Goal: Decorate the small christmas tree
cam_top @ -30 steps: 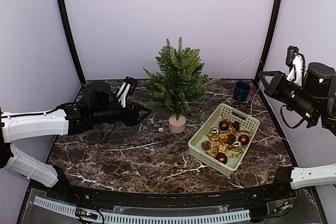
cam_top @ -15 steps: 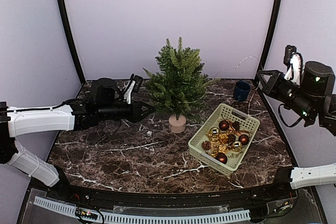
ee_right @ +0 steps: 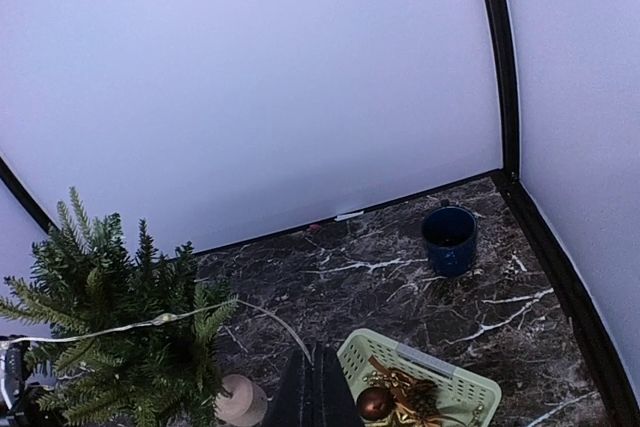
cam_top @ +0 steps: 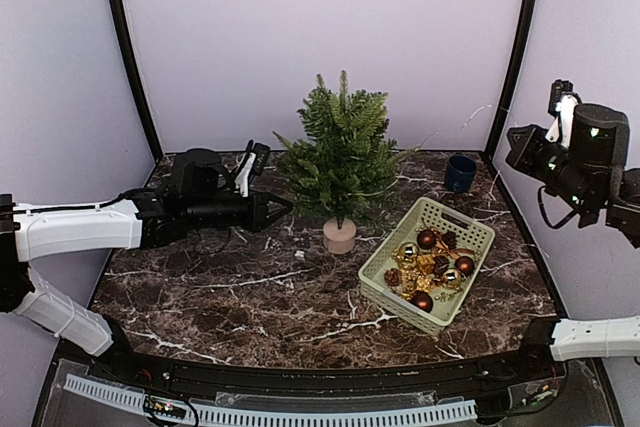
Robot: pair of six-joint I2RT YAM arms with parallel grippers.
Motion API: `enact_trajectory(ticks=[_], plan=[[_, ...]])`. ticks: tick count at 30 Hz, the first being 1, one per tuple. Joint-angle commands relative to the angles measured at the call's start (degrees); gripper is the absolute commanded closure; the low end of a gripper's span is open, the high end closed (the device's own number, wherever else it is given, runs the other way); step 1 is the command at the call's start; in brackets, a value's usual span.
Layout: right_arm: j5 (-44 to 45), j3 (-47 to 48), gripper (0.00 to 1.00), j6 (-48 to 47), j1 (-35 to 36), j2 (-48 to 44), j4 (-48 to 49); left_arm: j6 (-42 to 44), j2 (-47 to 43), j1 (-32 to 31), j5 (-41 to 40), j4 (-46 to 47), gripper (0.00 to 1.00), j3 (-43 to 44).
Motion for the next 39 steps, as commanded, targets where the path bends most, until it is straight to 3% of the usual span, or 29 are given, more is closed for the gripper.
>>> enact_trajectory(ticks=[1,11,30,39], plan=[[-3.3,1.0,1.0,-0.9,-3.7,0.6,0.3,-0.2,-2.4,0.2,-1.5,0.7,1.0,-0.8],[-5.3,3.4,1.0,0.5,-9.3,0.7,-2.6,0.0,-5.1,0.2,-6.9,-2.8,1.0,-1.0],[-8.1,3.5,1.0,3.9,-9.4,-6.4,-6.9,0.6,-6.2,1.4,-13.2,-10.2,1.0,0.6],[-10.8,7.8,1.0,1.7,-9.4,-6.5,-6.4,1.1,-7.4,2.9,-13.4,-10.7,1.0,0.5]])
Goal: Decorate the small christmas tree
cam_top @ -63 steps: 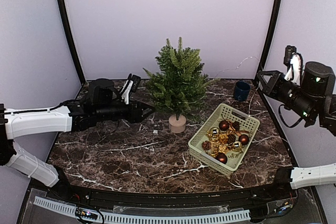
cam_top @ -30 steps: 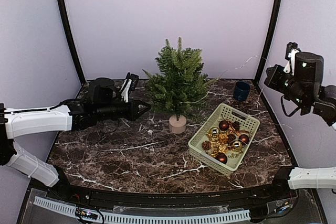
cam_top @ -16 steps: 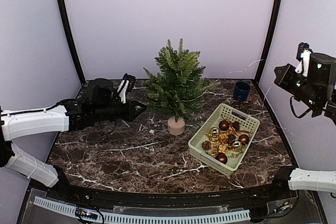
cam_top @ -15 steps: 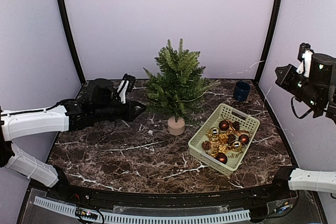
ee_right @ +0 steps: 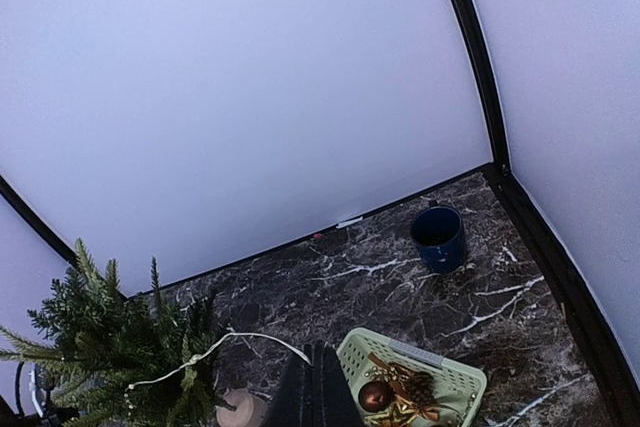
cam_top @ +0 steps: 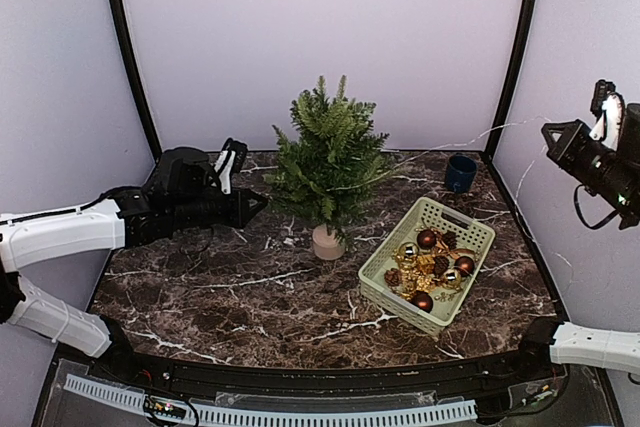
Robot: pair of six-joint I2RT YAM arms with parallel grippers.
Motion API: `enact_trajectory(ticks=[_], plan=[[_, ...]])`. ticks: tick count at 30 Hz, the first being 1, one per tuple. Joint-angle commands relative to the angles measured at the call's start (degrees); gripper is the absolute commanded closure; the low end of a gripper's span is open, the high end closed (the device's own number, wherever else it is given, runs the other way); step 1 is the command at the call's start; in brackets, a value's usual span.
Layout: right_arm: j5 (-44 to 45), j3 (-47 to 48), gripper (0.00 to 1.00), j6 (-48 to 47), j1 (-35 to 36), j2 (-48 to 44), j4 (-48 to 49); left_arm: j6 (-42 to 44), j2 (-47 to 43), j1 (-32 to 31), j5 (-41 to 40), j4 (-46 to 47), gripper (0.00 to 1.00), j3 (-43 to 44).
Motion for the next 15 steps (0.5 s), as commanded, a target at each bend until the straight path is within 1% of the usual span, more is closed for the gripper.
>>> enact_trajectory(ticks=[1,5,7,15], plan=[[-3.4,3.8,1.0,-2.0,-0.3,-0.2,2.1,1.2,-2.2,1.0,-1.4,-1.9,1.0,1.0],[-6.7,4.4,1.0,-3.5,-0.3,-0.3,3.3,2.0,-2.3,1.7,-1.4,-3.1,1.0,0.8],[-7.5,4.0,1.0,-3.6,-0.3,-0.3,3.2,2.3,-2.5,2.2,-3.1,-3.6,1.0,0.6],[-8.7,-1.3,1.0,-1.8,-0.3,-0.1,3.3,3.7,-4.2,5.2,-3.4,-5.0,1.0,-0.5]])
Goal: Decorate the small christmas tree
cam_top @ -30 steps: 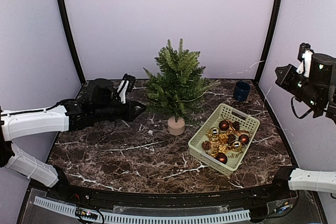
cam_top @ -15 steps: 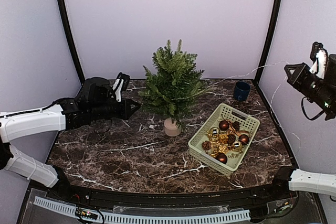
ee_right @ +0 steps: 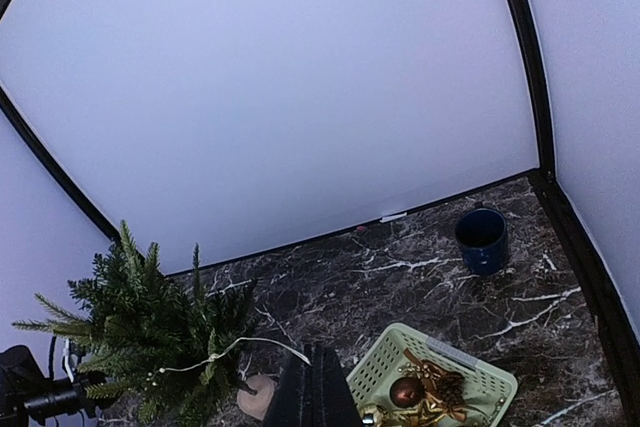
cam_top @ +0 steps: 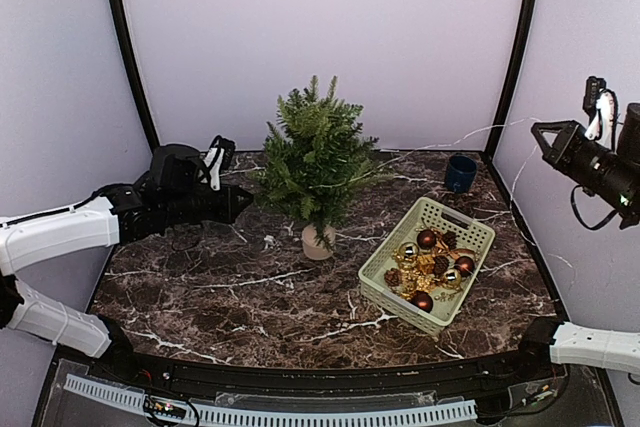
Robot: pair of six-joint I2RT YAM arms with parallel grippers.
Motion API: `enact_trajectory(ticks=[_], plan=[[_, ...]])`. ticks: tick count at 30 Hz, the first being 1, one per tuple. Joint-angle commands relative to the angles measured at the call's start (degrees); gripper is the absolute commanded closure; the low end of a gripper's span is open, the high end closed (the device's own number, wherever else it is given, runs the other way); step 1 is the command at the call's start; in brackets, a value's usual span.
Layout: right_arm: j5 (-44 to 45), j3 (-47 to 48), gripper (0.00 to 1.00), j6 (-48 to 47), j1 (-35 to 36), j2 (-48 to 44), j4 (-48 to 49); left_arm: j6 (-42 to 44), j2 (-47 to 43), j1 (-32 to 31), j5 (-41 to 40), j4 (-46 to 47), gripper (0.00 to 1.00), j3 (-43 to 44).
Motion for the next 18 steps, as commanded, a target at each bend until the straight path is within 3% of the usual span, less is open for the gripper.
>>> enact_trajectory(ticks=[1,8,15,18], plan=[[-1.9,-3.8,1.0,1.5,-0.3,0.2,2.3,1.9,-2.9,2.2,-1.3,-1.9,1.0,-0.6],[-5.7,-15.3,1.0,5.2,-0.3,2.4,9.9,3.3,-2.9,4.2,-0.5,-2.2,1.0,-0.9],[-8.6,-20.3,1.0,7.0,-0.3,6.4,15.6,4.8,-3.2,5.2,-0.5,-1.8,1.0,-1.0],[-9.9,-21.6,1.0,7.2,-0.3,7.8,17.4,5.5,-3.4,5.3,1.5,-1.6,0.92,-0.6]])
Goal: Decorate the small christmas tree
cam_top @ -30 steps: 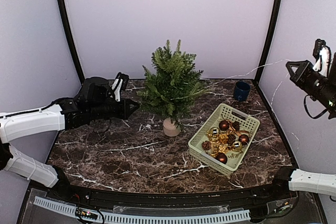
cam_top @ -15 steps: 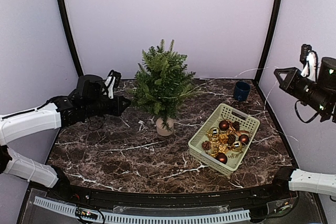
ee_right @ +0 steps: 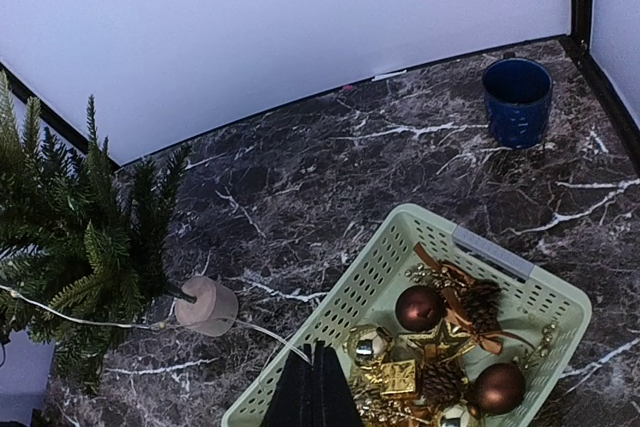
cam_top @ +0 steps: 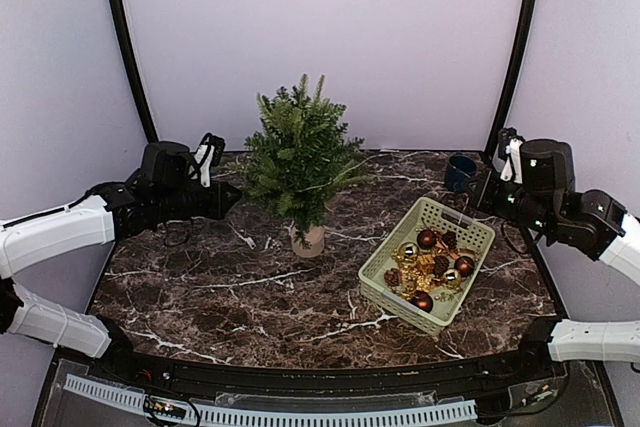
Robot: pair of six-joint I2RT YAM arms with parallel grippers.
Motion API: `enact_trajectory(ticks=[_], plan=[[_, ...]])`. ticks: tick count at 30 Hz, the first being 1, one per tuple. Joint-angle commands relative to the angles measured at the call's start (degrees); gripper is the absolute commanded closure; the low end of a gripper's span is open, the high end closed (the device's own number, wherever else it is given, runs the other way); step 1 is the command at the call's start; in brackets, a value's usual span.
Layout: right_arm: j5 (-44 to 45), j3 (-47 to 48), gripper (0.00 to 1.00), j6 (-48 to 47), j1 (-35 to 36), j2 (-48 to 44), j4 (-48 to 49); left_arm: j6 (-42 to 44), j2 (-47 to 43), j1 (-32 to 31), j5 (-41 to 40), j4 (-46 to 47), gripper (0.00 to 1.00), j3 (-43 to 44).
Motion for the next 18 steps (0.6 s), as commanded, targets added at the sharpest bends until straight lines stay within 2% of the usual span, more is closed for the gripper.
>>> enact_trajectory(ticks=[1,7,9,11,14,18], plan=[[-2.6,-1.5,1.0,1.3,-0.3,1.0,7.1,2.2,-2.0,0.6,1.6,-0.1,0.89,0.3],[-1.4,-3.3,1.0,2.3,-0.5,3.2,8.1,3.5,-5.4,0.6,0.6,-3.1,0.44,1.3],[-1.5,-3.9,1.0,2.8,-0.9,3.9,8.3,3.9,-7.5,0.6,0.9,-4.1,0.37,1.3],[-2.0,-4.9,1.0,3.2,-1.2,4.2,8.9,3.8,-9.4,0.5,2.1,-5.1,0.33,1.1],[-2.9,-6.4,1.0,3.9,-1.5,4.8,10.1,0.6,-11.8,0.0,4.3,-6.3,0.32,0.8],[-3.8,-7.8,1.0,4.6,-1.6,5.1,11.9,-4.2,-12.8,-6.4,2.7,-4.4,0.32,-0.7]])
